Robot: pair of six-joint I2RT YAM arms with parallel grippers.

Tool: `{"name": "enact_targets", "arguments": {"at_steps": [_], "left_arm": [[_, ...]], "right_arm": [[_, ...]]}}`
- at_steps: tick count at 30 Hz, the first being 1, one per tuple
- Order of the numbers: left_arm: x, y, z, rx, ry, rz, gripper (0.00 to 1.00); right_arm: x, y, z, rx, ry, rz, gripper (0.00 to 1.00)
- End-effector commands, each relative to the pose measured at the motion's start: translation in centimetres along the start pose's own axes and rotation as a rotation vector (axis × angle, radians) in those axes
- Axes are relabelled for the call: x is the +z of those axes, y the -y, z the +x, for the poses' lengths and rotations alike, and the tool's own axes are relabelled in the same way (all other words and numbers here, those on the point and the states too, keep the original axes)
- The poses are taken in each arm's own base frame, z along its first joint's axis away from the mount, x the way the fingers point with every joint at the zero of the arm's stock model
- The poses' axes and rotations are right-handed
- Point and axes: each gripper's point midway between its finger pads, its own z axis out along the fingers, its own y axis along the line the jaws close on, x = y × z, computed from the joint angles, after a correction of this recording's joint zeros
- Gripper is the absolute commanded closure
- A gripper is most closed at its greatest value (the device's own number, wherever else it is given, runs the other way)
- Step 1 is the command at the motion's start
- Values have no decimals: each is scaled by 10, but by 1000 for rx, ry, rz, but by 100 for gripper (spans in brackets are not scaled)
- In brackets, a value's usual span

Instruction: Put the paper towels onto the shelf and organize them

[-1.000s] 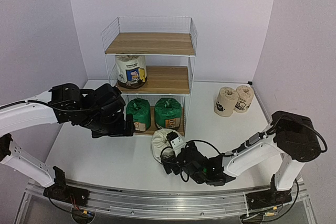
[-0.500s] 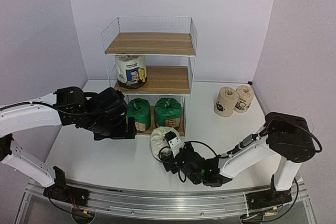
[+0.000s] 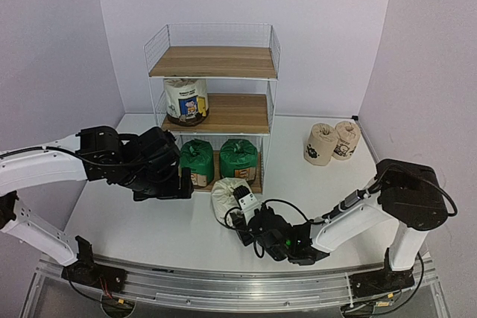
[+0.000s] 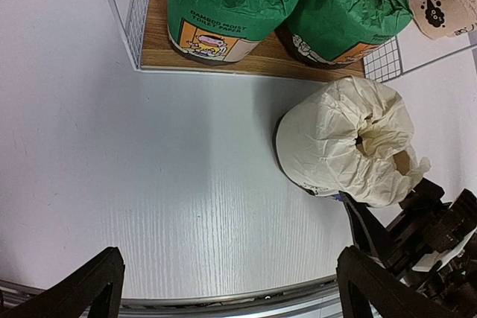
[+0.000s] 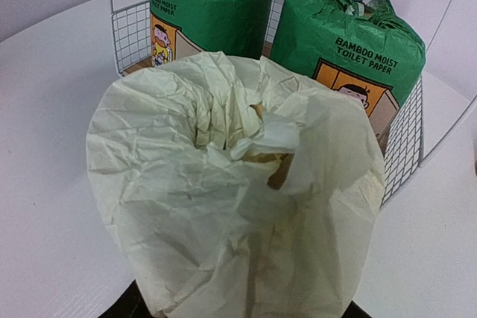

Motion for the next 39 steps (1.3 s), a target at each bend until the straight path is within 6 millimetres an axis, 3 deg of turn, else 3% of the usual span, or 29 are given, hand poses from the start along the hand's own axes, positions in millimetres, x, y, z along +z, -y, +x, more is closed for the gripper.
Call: {"name": "enact_targets", "arguments": {"at_steps": [1, 4, 13, 23, 39], "left_arm": [[-10, -5, -10, -45, 54, 14, 0], [-13, -7, -11, -50, 64, 16, 0], [-16, -15, -12, -69, 83, 8, 0], [-20, -21, -16, -97, 113, -2, 0], [-21, -24, -15, -135, 128, 28, 0]], "right_arm": [[-5, -7, -40, 89, 91, -27, 53], [-7, -7, -44, 98, 99, -29, 66], [-12, -6, -58, 111, 124, -33, 86], [-36, -3, -97, 145, 182, -104, 100], [-47, -9, -108, 73, 148, -160, 100]]}}
